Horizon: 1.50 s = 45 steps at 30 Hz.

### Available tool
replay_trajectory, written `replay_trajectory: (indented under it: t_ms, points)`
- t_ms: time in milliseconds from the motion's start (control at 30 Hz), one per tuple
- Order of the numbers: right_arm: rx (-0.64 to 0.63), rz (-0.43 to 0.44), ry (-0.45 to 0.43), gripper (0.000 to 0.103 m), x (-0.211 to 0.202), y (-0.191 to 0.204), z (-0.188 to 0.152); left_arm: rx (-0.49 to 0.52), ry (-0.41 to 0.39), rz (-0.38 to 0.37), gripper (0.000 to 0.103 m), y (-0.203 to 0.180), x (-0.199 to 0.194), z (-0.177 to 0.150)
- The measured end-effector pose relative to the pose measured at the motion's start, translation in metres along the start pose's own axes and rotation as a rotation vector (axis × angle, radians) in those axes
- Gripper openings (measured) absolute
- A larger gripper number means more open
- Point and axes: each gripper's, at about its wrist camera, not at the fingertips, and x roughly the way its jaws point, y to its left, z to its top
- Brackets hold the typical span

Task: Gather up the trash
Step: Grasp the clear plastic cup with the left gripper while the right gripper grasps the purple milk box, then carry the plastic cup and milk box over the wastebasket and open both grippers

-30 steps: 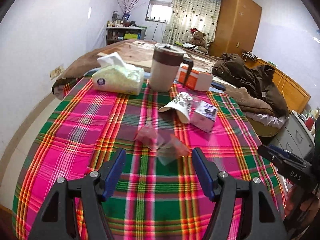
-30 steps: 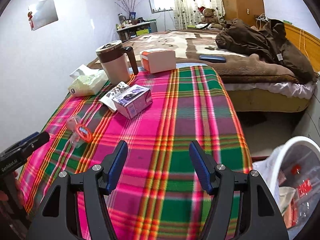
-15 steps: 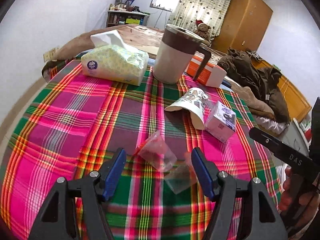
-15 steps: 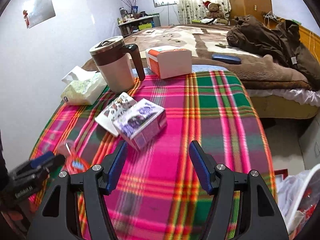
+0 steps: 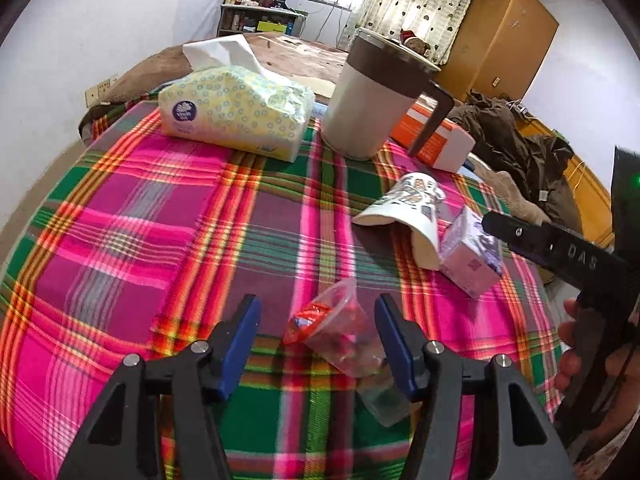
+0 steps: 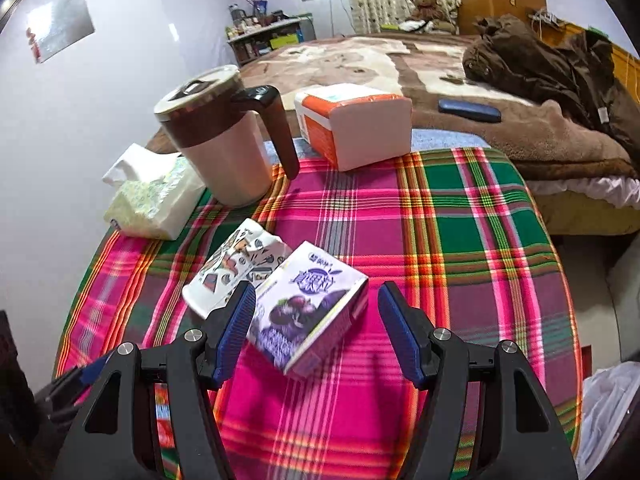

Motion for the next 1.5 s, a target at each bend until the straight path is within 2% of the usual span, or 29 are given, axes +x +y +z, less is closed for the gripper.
replay_trajectory:
  t_ms: [167, 500, 733, 833, 900, 967, 1033, 1500]
  points:
    - [-0.013, -0.012, 0.028, 0.065, 0.013, 0.012, 0.005, -0.002, 0.002, 0.029, 0.061, 0.008, 0.002, 0.003]
    - [-0.085, -0.093, 0.107, 0.066, 0.035, 0.031, 0.004, -0.022, 0.009, 0.024, 0.061, 0.011, 0.006, 0.007]
    - [-0.101, -0.147, 0.095, 0.066, 0.03, 0.025, -0.002, -0.003, 0.001, 0.021, 0.061, 0.005, 0.005, 0.003]
    - [-0.115, -0.15, 0.078, 0.066, 0.027, 0.023, -0.004, -0.009, -0.004, 0.015, 0.047, 0.006, 0.003, 0.002]
    - [-0.123, -0.153, 0.067, 0.066, 0.024, 0.024, -0.007, -0.016, -0.011, 0.017, 0.042, 0.008, 0.002, 0.001]
    - [-0.112, -0.137, 0.055, 0.065, 0.019, 0.022, -0.009, -0.028, -0.017, 0.011, 0.042, 0.009, 0.0, 0.0]
    - [-0.102, -0.13, 0.051, 0.054, 0.016, 0.02, -0.01, -0.026, -0.026, 0.012, 0.041, 0.009, -0.003, -0.001]
    - [-0.106, -0.094, 0.0, 0.054, -0.004, 0.015, -0.019, 0.05, -0.091, 0.025, 0.04, -0.013, -0.033, -0.01]
